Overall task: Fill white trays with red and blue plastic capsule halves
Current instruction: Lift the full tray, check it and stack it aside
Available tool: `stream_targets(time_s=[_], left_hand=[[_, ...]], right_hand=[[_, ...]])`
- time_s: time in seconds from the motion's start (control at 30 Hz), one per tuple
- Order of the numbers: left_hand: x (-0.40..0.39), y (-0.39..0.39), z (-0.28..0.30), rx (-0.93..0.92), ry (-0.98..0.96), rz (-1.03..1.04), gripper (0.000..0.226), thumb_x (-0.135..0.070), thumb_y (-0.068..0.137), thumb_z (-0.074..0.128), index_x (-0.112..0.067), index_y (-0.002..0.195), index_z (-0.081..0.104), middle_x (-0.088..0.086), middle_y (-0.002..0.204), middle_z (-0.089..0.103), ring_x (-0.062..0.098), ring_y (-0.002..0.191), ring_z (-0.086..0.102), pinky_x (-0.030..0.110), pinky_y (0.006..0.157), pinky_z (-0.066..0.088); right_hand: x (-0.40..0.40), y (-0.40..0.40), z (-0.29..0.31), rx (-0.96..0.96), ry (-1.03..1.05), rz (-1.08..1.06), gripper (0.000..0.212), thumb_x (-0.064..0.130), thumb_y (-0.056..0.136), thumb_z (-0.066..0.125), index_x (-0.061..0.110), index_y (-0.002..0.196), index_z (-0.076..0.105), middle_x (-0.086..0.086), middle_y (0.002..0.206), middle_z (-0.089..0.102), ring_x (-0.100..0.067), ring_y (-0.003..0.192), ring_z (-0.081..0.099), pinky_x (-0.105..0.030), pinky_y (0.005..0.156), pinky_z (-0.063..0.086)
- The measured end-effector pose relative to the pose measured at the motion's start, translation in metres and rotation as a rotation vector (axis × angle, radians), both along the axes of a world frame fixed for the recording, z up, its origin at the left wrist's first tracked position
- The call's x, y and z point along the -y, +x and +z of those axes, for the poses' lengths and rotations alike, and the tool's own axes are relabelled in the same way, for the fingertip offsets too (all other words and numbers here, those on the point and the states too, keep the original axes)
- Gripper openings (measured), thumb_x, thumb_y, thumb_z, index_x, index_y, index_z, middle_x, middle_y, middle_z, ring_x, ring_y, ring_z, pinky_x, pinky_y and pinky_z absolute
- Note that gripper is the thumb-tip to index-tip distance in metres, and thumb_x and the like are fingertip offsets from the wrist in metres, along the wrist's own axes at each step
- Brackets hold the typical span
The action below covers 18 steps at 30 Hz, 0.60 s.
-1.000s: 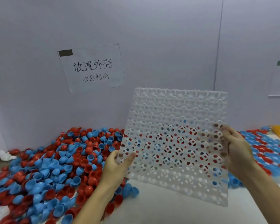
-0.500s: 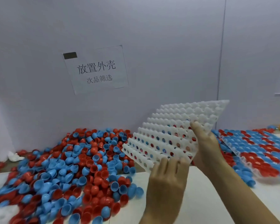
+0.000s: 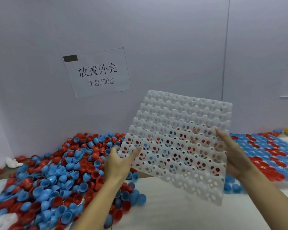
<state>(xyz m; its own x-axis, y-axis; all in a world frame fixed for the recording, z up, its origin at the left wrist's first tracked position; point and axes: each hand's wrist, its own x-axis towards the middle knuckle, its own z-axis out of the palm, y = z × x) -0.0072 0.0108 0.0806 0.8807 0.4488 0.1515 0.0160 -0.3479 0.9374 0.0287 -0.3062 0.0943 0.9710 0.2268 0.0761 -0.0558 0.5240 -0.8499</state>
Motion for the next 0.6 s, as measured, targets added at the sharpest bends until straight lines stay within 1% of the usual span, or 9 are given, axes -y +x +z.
stream_targets(time_s=[0.07,0.13,0.2,0.27,0.37,0.43,0.47,0.53,0.6], left_hand=[[-0.003,-0.003,-0.003,0.014,-0.463,-0.128,0.072,-0.064,0.059,0.078,-0.015,0.111,0.068,0.004,0.104,0.077,0.022,0.086,0.075,0.036,0.067,0.061],[-0.005,-0.007,-0.010,0.036,-0.617,-0.160,0.058,-0.050,0.068,0.078,-0.011,0.110,0.069,0.008,0.097,0.078,0.027,0.085,0.077,0.040,0.062,0.061],[-0.002,-0.014,-0.016,0.026,-0.611,-0.141,0.049,-0.043,0.078,0.074,-0.006,0.110,0.067,0.010,0.095,0.078,0.030,0.084,0.077,0.042,0.060,0.061],[0.005,-0.023,-0.022,-0.050,-0.601,-0.104,0.043,-0.038,0.087,0.072,-0.002,0.109,0.065,0.014,0.093,0.078,0.033,0.082,0.076,0.040,0.057,0.061],[0.019,-0.046,-0.031,-0.257,-0.620,-0.121,0.045,-0.033,0.092,0.070,0.007,0.112,0.063,0.029,0.096,0.072,0.036,0.078,0.075,0.038,0.054,0.059],[0.029,-0.063,-0.037,-0.389,-0.607,-0.185,0.045,-0.034,0.092,0.071,0.007,0.110,0.060,0.024,0.097,0.066,0.029,0.068,0.072,0.041,0.055,0.060],[0.033,-0.070,-0.039,-0.441,-0.601,-0.204,0.046,-0.035,0.091,0.072,0.005,0.110,0.059,0.020,0.103,0.061,0.029,0.071,0.069,0.042,0.055,0.060],[0.039,-0.084,-0.040,-0.515,-0.576,-0.204,0.046,-0.037,0.090,0.074,0.001,0.108,0.058,0.016,0.110,0.053,0.032,0.081,0.064,0.043,0.054,0.060],[0.040,-0.094,-0.040,-0.557,-0.543,-0.195,0.045,-0.040,0.087,0.076,-0.002,0.106,0.061,0.016,0.107,0.054,0.034,0.077,0.068,0.045,0.057,0.061]], right_hand=[[0.002,0.001,0.004,0.017,-0.033,-0.007,0.049,0.047,0.097,0.047,0.019,0.133,0.063,-0.016,0.138,0.060,-0.038,0.125,0.059,-0.052,0.091,0.055],[0.003,0.001,0.010,0.018,-0.098,-0.009,0.046,0.046,0.096,0.048,0.020,0.129,0.066,-0.016,0.132,0.064,-0.036,0.120,0.062,-0.050,0.086,0.058],[0.001,0.001,0.018,0.011,-0.208,-0.057,0.037,0.044,0.094,0.054,0.019,0.113,0.075,-0.014,0.118,0.072,-0.032,0.104,0.071,-0.041,0.068,0.062],[0.003,0.006,0.024,-0.047,-0.323,-0.118,0.037,0.040,0.095,0.057,0.011,0.113,0.070,-0.016,0.108,0.074,-0.033,0.093,0.074,-0.039,0.059,0.061],[0.018,0.011,0.033,-0.171,-0.552,-0.106,0.043,0.042,0.093,0.061,0.007,0.117,0.065,-0.019,0.106,0.074,-0.038,0.090,0.074,-0.043,0.058,0.061],[0.032,0.008,0.035,-0.232,-0.705,-0.067,0.046,0.046,0.092,0.062,0.007,0.117,0.067,-0.019,0.107,0.074,-0.040,0.093,0.073,-0.046,0.061,0.061],[0.038,0.006,0.036,-0.254,-0.773,-0.061,0.047,0.046,0.092,0.062,0.006,0.116,0.067,-0.019,0.107,0.074,-0.040,0.092,0.073,-0.046,0.061,0.061],[0.045,0.001,0.035,-0.281,-0.899,-0.068,0.045,0.044,0.093,0.063,0.004,0.114,0.068,-0.017,0.101,0.076,-0.037,0.087,0.075,-0.041,0.058,0.061],[0.048,-0.004,0.029,-0.250,-1.092,-0.091,0.043,0.045,0.091,0.065,0.005,0.105,0.069,-0.011,0.096,0.076,-0.031,0.082,0.074,-0.032,0.057,0.058]])
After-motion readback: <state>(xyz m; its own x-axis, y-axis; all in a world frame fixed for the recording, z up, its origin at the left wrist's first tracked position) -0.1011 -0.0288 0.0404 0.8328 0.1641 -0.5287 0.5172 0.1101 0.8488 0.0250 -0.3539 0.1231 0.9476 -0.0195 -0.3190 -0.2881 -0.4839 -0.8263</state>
